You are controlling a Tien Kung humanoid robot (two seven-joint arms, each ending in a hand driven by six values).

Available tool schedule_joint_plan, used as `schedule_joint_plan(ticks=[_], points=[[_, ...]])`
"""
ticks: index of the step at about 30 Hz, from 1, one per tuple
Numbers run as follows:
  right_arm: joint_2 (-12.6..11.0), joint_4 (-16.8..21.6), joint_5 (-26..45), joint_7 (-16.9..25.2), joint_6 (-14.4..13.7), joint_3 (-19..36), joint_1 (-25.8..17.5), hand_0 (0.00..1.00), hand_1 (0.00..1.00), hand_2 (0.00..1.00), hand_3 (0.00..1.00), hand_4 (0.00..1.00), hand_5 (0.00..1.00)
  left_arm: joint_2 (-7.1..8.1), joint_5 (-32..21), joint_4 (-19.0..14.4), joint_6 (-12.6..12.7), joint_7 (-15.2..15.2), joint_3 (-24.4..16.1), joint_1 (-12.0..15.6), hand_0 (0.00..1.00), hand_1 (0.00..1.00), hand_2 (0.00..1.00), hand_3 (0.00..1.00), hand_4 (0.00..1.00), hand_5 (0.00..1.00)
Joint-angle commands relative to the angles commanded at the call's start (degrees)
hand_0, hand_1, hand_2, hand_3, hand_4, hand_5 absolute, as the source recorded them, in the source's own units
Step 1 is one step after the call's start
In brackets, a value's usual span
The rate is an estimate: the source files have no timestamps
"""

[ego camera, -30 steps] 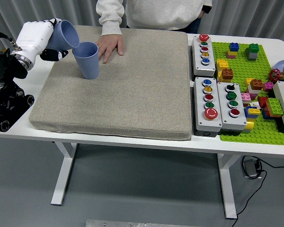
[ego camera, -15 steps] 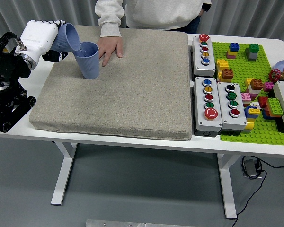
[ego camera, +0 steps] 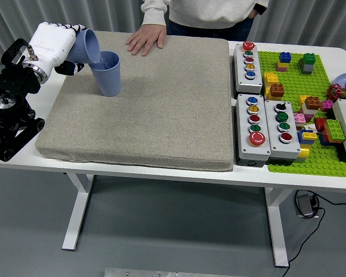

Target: Pick cup pour cup place

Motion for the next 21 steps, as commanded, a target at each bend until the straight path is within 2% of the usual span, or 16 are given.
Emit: schedule_joint_plan(ticks=[13,21], points=[[-0.1,0.0,0.5,0.1,-0.1,-0.3,0.2,0.672,0.594,0.552,0.571,0.002,0.07,0.47,2.4,-0.3,-0.1,0.7,1.3,-1.3,0.445,0.493,0.513,0.54,0.711,0.108],[-0.3,0.0,1.0,0.2,-0.2,-0.6,0.2,0.672,0.594,0.552,0.571,0.002,0.066,0.62,2.6,0.7,-0.1,1.4,5.5,-3.5,0.444,0.493,0.513,0.539,0.712,0.115]])
